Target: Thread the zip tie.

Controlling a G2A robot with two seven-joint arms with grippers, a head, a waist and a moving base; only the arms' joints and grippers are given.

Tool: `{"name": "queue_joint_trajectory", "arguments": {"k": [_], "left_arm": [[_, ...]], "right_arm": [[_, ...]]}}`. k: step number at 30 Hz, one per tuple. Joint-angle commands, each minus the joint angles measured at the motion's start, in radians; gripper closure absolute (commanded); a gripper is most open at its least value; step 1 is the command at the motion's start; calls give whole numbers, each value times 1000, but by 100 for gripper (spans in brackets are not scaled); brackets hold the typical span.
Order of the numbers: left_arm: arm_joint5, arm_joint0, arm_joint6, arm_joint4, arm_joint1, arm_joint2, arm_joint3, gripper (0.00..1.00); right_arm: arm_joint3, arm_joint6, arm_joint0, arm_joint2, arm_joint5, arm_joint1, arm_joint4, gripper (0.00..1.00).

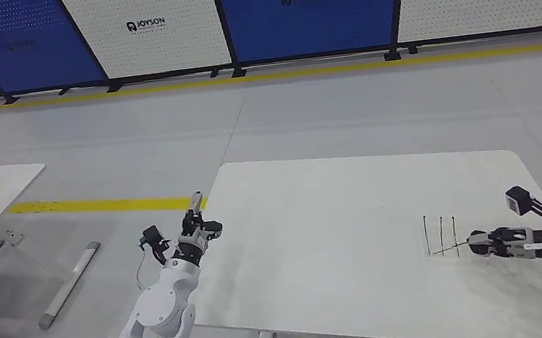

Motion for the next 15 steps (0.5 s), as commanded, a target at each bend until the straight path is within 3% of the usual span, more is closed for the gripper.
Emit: {"name": "queue_joint_trajectory", "arguments": {"k": [1,5,13,15], "left_arm": [[0,0,0,0,0,0,0,0],[0,0,0,0,0,0,0,0],[0,0,0,0,0,0,0,0],[0,0,0,0,0,0,0,0]], "right_arm": [[-27,0,-11,5,0,14,31,100],[-115,0,-53,45,0,59,114,100],[-416,0,-253,220,0,160,362,100],[-440,0,-278,229,0,173,362,100]]}}
